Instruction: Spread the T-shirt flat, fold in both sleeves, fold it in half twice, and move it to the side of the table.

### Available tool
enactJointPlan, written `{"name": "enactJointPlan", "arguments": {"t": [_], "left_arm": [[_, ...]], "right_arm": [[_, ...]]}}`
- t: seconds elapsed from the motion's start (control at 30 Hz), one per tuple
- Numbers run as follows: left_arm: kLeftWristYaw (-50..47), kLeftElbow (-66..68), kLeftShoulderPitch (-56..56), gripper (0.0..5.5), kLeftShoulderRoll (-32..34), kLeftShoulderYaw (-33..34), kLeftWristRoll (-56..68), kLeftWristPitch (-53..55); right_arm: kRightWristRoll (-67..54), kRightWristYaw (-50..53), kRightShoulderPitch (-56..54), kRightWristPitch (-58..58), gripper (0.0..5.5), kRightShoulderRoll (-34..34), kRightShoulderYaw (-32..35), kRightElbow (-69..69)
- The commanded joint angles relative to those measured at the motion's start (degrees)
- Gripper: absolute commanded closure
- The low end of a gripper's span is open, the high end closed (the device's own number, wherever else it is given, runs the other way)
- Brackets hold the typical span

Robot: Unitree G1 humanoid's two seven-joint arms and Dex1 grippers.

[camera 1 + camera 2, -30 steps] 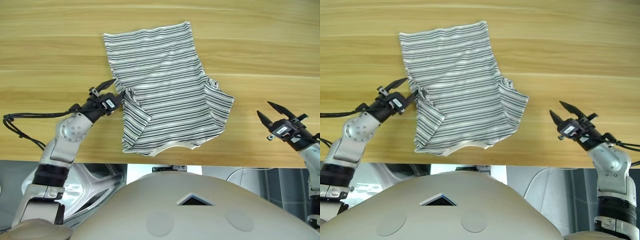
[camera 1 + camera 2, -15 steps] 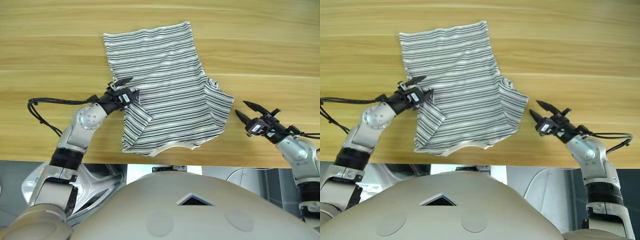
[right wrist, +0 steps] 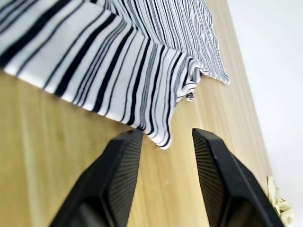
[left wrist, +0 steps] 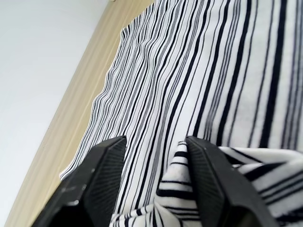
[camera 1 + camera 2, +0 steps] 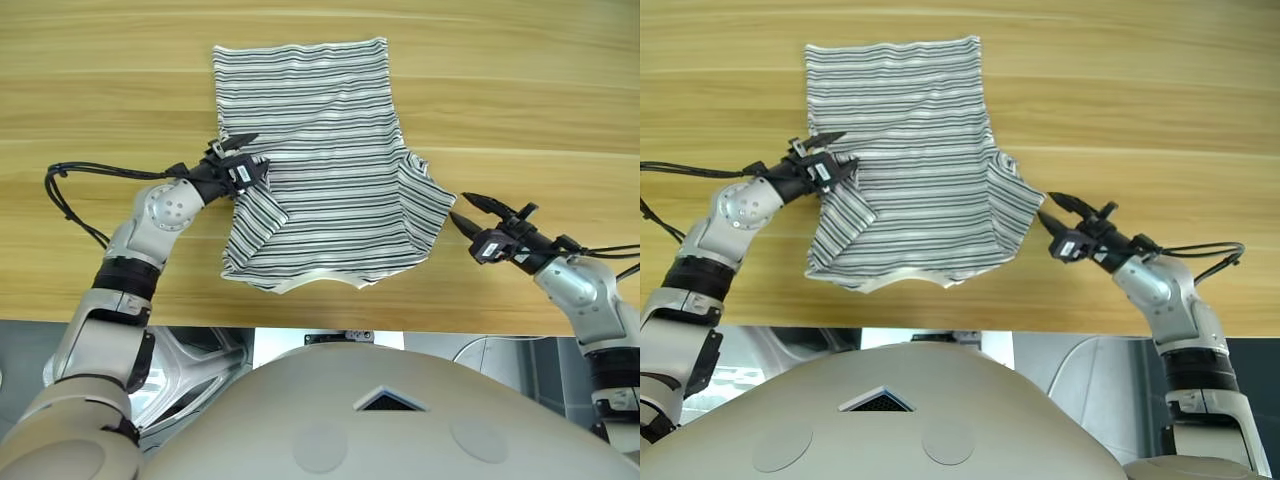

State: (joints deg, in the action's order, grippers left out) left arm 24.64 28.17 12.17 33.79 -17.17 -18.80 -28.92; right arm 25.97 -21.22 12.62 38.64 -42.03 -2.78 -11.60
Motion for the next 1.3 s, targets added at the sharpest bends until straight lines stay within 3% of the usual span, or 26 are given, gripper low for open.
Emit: {"name": "enactJointPlan", "arguments": {"t": [0.03, 0.23, 0.57, 0.77, 1.07, 1.3], "left_arm": [[0.1, -4.2, -2.8, 3.15, 0.1, 0.7, 0.1, 0.7], [-3.9, -14.7, -4.2, 3.15, -1.1, 5.1, 0.7, 6.1], [-7.2, -29.3, -7.8, 3.14, -3.1, 14.3, 5.1, 14.3], [-6.9, -32.6, -15.1, 3.14, -5.3, 14.9, 8.3, 13.9], [-8.0, -30.1, -18.3, 3.14, -7.8, 15.2, 9.5, 12.9], [-8.0, -29.5, -19.2, 3.14, -8.9, 14.2, 9.0, 12.5]], "right_arm": [[1.8, 1.2, -3.8, -0.1, 3.57, -0.7, -1.5, -3.1], [4.2, 3.1, -5.8, 1.0, 3.57, -0.9, -4.4, -6.2], [2.8, 4.6, -6.1, 2.7, 5.46, -1.0, -6.6, -8.7], [-0.4, 5.6, -5.3, 2.7, 5.49, -0.3, -6.0, -6.9], [-22.2, -1.1, -4.1, -1.4, 5.49, 5.9, -7.0, 10.2], [-16.8, -4.9, -7.7, -3.3, 5.49, 10.7, -13.4, 7.6]]}}
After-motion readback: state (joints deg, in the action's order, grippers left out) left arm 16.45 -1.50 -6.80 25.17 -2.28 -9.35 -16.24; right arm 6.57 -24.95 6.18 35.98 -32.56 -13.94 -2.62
